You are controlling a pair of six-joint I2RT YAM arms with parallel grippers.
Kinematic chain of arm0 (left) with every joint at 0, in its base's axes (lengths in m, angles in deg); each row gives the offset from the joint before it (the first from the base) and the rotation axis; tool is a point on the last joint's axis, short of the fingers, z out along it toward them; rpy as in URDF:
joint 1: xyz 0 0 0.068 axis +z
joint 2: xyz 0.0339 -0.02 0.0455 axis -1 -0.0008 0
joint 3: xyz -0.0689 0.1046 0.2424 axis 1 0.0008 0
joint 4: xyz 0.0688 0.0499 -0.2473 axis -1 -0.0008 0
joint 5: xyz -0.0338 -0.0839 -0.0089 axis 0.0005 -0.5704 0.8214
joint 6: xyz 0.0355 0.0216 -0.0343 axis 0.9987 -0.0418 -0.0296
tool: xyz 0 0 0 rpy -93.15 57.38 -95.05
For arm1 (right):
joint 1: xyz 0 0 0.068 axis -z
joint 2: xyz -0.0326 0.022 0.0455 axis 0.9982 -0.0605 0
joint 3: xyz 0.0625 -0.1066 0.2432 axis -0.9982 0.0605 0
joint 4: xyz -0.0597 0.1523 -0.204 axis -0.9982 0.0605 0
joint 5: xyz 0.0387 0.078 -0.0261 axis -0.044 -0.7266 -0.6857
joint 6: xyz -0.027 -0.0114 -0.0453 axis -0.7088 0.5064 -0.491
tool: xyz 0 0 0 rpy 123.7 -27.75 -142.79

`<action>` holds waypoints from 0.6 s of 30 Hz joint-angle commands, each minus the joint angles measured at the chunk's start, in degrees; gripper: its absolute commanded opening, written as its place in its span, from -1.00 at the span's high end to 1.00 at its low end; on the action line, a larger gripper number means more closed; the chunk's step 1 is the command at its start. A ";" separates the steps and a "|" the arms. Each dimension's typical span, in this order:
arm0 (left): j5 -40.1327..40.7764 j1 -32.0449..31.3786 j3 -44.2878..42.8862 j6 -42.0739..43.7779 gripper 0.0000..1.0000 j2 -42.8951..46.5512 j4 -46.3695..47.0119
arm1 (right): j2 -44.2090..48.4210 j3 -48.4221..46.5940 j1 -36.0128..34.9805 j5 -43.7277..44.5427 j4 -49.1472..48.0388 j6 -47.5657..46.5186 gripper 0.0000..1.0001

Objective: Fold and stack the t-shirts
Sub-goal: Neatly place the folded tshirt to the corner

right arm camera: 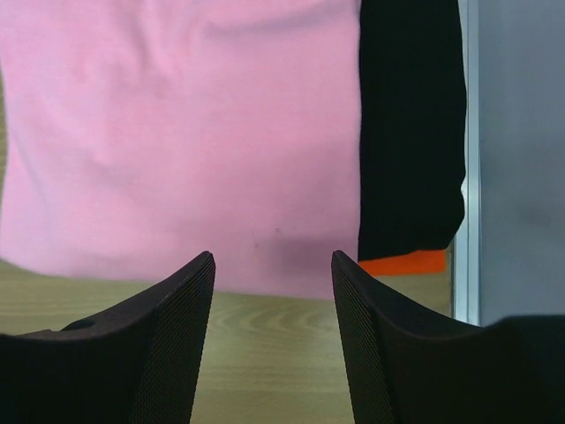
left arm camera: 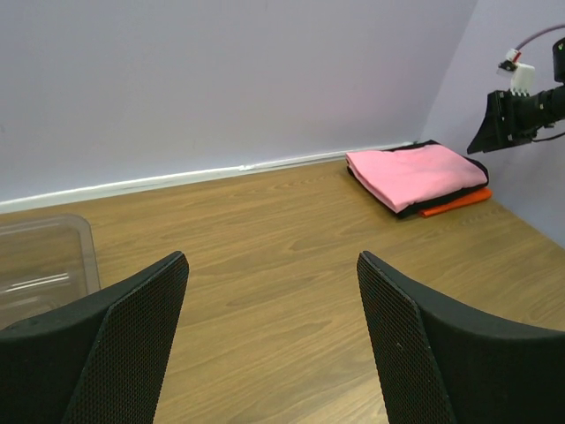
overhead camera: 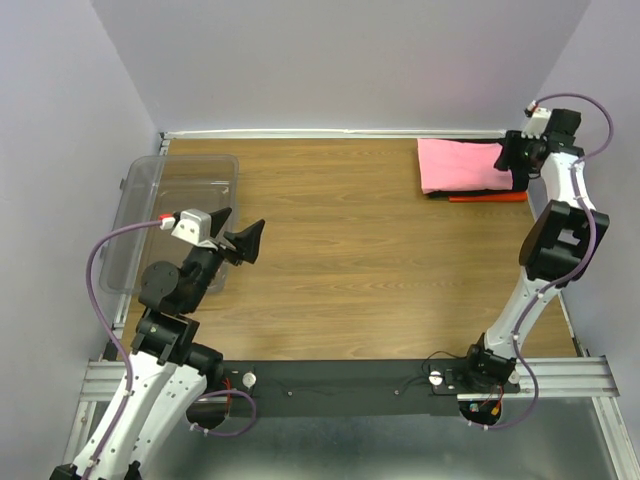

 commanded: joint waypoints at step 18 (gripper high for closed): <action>-0.26 0.25 0.58 0.19 -0.70 -3.11 1.09 | 0.72 11.41 3.30 2.00 -18.17 9.27 -0.25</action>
